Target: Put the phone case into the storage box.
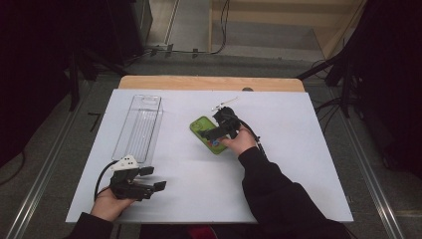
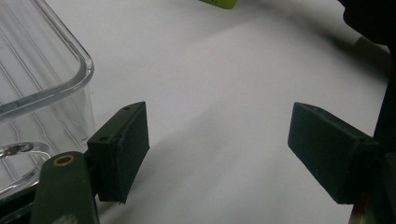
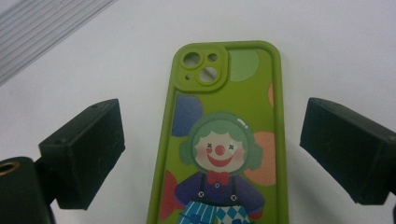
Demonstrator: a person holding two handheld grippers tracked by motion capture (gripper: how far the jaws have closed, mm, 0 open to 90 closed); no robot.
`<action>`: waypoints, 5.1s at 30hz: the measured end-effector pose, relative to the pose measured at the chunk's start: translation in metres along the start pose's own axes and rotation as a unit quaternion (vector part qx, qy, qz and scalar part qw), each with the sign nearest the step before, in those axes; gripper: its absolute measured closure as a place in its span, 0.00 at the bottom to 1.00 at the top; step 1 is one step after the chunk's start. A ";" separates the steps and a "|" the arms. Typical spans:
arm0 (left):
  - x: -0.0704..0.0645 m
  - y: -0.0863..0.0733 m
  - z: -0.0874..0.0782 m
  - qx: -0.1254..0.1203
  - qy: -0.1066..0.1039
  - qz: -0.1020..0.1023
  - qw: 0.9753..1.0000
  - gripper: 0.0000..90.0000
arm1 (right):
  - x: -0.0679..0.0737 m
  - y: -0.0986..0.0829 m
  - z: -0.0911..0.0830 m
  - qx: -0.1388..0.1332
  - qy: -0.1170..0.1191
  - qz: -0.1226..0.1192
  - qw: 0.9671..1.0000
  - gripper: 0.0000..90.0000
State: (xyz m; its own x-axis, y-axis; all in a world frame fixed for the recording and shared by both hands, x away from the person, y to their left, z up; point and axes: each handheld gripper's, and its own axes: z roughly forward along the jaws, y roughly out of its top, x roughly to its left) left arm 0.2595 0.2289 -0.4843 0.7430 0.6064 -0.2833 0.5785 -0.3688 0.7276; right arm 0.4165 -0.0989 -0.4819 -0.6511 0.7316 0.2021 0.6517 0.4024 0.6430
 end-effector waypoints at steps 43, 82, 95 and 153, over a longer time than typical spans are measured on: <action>0.000 0.000 0.000 0.003 -0.002 0.000 1.000 0.23 | 0.013 -0.015 0.023 0.045 -0.064 -0.050 0.996 0.13; -0.017 0.014 0.004 0.016 -0.024 -0.031 0.999 0.23 | -0.001 -0.011 -0.023 0.011 0.005 -0.006 1.000 0.16; -0.031 0.042 0.004 0.021 -0.012 -0.052 0.998 0.23 | -0.004 -0.020 -0.043 0.008 0.015 -0.006 1.000 0.16; -0.031 0.114 0.075 0.008 -0.008 -0.067 0.998 0.23 | 0.046 -0.094 -0.076 -0.042 -0.017 0.077 0.996 0.16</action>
State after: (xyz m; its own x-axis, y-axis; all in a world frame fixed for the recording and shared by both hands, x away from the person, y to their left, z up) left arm 0.3275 0.1149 -0.4391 0.6644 0.6395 -0.3869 0.6775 -0.2966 0.6731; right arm 0.2956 -0.1454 -0.4768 -0.5318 0.7998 0.2784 0.7065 0.2377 0.6666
